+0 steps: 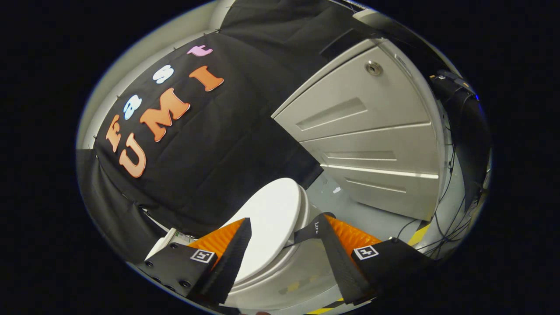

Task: Open the toilet lid.

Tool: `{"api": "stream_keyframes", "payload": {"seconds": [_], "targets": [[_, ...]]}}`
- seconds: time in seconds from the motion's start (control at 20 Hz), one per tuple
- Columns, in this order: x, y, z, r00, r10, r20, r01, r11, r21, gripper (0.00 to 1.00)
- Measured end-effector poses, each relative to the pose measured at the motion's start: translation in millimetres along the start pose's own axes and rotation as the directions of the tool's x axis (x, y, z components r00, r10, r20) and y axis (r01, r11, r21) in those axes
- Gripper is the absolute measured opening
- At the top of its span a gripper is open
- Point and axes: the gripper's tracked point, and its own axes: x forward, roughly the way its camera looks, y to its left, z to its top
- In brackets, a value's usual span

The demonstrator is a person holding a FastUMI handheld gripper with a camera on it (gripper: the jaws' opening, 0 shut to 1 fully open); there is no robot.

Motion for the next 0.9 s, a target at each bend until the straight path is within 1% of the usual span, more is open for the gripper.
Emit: {"api": "stream_keyframes", "payload": {"seconds": [0.05, 0.1, 0.2, 0.35, 0.55, 0.9], "targets": [[4, -5, -6, 1.0, -0.008, -0.015, 0.008, 1.0, 0.008, 0.99], [7, -7, -11, 1.0, 0.0, -0.023, 0.0, 1.0, 0.022, 0.99], [10, -6, -3, 1.0, 0.014, 0.0, -0.014, 0.998, 0.068, 0.99], [14, -12, 5, 0.999, 0.002, 0.036, -0.006, 0.993, 0.114, 0.99], [14, -15, 6, 0.999, -0.001, 0.036, -0.003, 0.994, 0.108, 0.99], [19, -29, 19, 0.997, -0.033, 0.068, 0.023, 0.99, 0.14, 0.99]]}}
